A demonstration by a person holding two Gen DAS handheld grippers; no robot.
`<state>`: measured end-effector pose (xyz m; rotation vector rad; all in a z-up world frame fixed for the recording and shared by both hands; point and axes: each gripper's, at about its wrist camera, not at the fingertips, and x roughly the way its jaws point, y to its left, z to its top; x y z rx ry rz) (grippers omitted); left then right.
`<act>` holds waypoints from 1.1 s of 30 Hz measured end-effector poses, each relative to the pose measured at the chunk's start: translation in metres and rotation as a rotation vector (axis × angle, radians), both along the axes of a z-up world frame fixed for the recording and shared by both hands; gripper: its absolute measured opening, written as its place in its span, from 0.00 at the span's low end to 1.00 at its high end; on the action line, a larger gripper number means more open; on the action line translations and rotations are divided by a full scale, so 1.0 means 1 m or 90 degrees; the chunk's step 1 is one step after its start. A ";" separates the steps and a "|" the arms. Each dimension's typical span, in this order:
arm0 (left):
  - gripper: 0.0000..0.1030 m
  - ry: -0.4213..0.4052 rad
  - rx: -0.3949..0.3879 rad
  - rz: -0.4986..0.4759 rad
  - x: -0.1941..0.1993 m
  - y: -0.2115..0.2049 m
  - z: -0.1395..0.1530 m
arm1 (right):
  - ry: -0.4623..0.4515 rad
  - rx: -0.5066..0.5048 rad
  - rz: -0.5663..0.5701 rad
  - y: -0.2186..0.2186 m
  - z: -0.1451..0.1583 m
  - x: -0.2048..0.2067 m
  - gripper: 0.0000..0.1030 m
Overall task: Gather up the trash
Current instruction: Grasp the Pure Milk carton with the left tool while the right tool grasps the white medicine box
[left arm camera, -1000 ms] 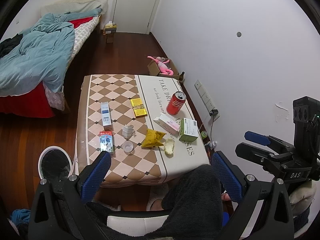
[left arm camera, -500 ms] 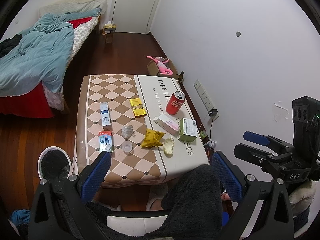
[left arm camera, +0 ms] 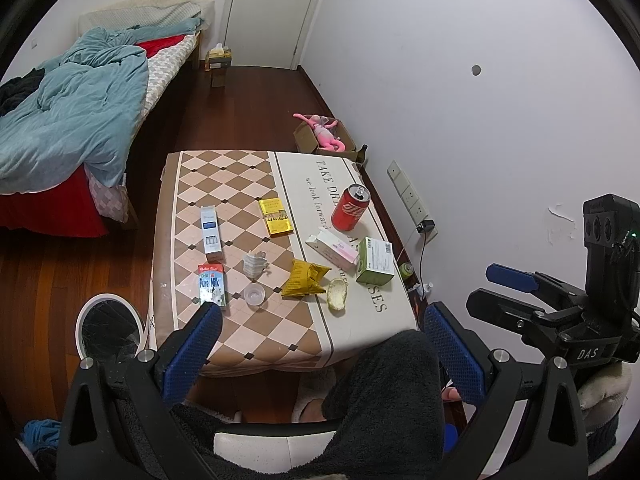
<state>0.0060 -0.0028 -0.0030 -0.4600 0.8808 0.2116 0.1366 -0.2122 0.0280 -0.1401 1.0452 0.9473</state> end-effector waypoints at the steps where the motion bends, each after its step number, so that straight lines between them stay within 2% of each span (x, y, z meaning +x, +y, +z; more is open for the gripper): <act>1: 1.00 0.000 0.001 0.000 0.000 0.000 0.000 | 0.000 0.000 0.000 0.000 0.000 0.000 1.00; 12: 1.00 0.002 0.004 0.005 0.001 0.000 0.000 | 0.000 0.000 0.002 0.000 0.000 0.000 1.00; 14: 1.00 0.008 0.029 0.026 0.006 0.001 -0.003 | -0.001 0.001 0.000 -0.001 0.000 0.001 1.00; 18: 1.00 0.048 0.127 0.110 0.024 0.017 -0.028 | -0.002 0.002 -0.044 -0.008 -0.006 0.012 1.00; 20: 1.00 0.088 0.166 0.154 0.039 0.033 -0.054 | -0.002 0.002 -0.081 -0.007 -0.016 0.023 1.00; 22: 1.00 0.124 0.168 0.182 0.049 0.051 -0.084 | -0.002 -0.006 -0.137 -0.005 -0.034 0.040 1.00; 25: 1.00 0.183 0.128 0.208 0.066 0.082 -0.135 | 0.015 -0.020 -0.216 -0.005 -0.073 0.069 1.00; 29: 1.00 0.236 0.107 0.229 0.081 0.105 -0.187 | 0.037 -0.073 -0.293 0.004 -0.132 0.109 1.00; 33: 1.00 0.297 0.065 0.234 0.096 0.129 -0.240 | 0.060 -0.124 -0.327 0.015 -0.182 0.136 1.00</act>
